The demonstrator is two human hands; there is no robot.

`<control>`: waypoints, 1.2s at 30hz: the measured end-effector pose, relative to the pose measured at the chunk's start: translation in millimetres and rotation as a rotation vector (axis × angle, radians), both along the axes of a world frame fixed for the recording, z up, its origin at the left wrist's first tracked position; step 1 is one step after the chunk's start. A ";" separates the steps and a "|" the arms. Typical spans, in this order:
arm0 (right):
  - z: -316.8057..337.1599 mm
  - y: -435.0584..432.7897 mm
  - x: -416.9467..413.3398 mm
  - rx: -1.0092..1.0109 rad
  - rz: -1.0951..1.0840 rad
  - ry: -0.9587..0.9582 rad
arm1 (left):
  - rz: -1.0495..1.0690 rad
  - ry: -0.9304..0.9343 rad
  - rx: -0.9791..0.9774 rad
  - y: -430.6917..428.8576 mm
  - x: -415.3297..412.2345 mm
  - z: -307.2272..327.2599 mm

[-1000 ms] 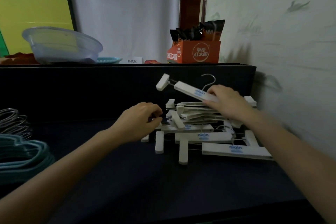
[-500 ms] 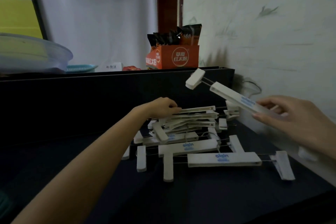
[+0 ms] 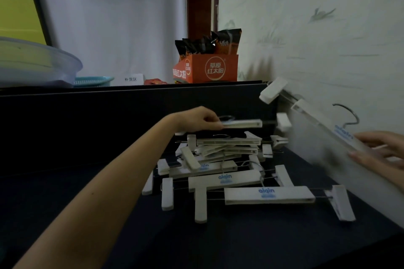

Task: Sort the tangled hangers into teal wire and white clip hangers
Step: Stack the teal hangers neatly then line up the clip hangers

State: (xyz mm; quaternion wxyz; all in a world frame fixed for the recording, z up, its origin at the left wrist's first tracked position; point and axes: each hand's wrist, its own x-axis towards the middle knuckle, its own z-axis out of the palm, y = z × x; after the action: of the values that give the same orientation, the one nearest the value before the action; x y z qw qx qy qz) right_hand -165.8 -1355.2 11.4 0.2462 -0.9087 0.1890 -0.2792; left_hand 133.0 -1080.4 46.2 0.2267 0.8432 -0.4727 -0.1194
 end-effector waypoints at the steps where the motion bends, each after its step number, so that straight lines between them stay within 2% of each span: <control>1: 0.5 3.2 2.9 0.001 0.018 -0.014 | 0.011 -0.030 -0.042 5.3 -3.4 8.2; 8: 24.4 107.3 30.0 -0.076 0.342 -0.103 | 0.188 -0.253 -0.274 85.3 -31.7 61.9; 12: 23.2 167.8 60.2 -0.134 0.520 0.067 | 0.402 -0.503 -0.201 154.2 -35.5 71.1; 16: 9.9 222.3 94.9 -0.277 0.641 0.215 | 0.612 -0.597 -0.111 213.9 -51.9 71.2; 20: -11.5 270.3 128.6 -0.459 0.661 0.204 | 0.711 -0.620 -0.019 252.6 -69.2 66.8; 24: -28.7 301.1 158.0 -0.621 0.650 0.189 | 0.773 -0.604 -0.031 271.7 -84.0 58.3; 29: -46.3 315.5 181.9 -0.670 0.644 0.222 | 0.795 -0.639 -0.056 273.1 -96.4 49.6; 36: -49.3 295.2 186.4 -0.653 0.633 0.147 | 0.769 -0.639 -0.042 268.4 -98.4 43.0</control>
State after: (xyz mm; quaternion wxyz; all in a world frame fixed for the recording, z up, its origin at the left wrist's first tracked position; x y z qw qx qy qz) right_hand 20.6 -1060.0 -37.9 0.0061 -0.9691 -0.1788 -0.1698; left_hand 34.6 -812.0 89.2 0.1152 0.9460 -0.1760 0.2467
